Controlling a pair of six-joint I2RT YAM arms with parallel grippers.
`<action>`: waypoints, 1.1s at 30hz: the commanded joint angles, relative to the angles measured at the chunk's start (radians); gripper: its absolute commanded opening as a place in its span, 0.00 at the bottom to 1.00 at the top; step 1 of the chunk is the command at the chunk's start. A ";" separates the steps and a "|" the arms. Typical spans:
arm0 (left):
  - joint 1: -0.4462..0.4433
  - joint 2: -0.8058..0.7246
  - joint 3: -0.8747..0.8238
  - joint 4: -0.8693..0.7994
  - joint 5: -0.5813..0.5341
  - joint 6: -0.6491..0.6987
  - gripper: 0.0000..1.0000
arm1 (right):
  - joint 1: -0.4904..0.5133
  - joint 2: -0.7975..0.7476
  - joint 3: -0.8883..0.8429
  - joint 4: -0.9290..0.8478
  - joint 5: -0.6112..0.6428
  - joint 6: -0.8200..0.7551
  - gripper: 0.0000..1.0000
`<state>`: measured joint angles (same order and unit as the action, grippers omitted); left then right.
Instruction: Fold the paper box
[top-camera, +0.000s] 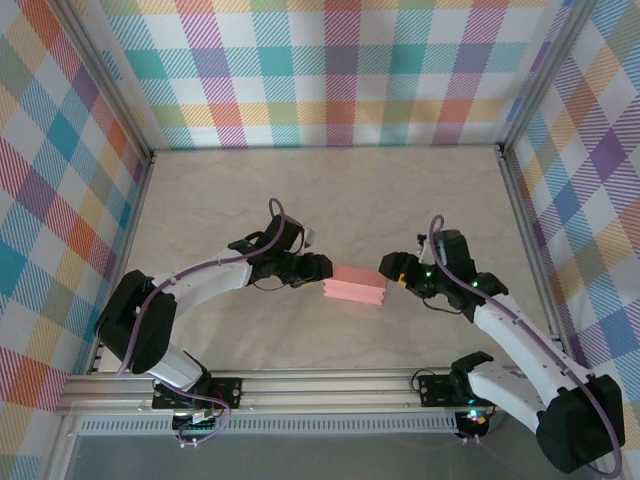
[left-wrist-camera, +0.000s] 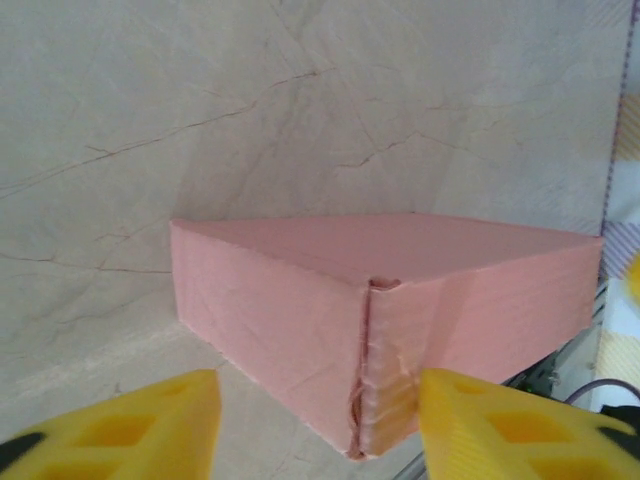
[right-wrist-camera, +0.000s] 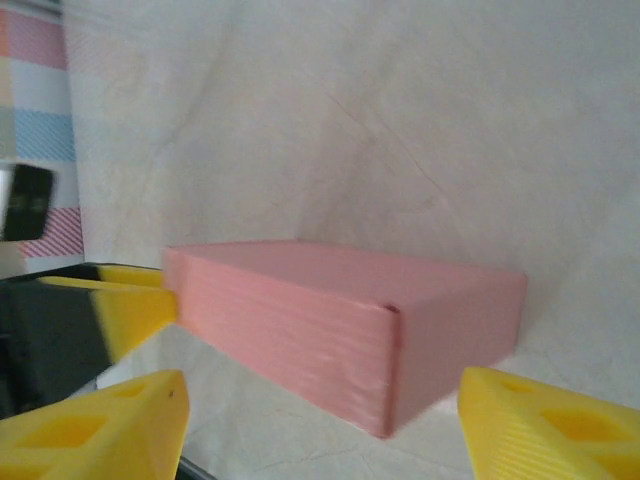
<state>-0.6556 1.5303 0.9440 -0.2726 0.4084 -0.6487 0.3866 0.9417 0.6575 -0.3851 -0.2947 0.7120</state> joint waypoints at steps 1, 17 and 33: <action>0.005 -0.011 0.060 -0.121 -0.095 0.030 0.64 | 0.006 0.021 0.105 -0.082 0.028 -0.306 0.78; 0.047 -0.458 0.078 -0.389 -0.524 0.186 0.98 | 0.188 0.316 0.352 -0.191 -0.099 -1.155 0.95; 0.052 -0.448 0.019 -0.404 -0.552 0.193 0.99 | 0.249 0.667 0.523 -0.393 -0.017 -1.370 0.64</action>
<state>-0.6163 1.0698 0.9695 -0.6598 -0.1223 -0.4763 0.6258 1.6005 1.1477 -0.7261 -0.3145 -0.5968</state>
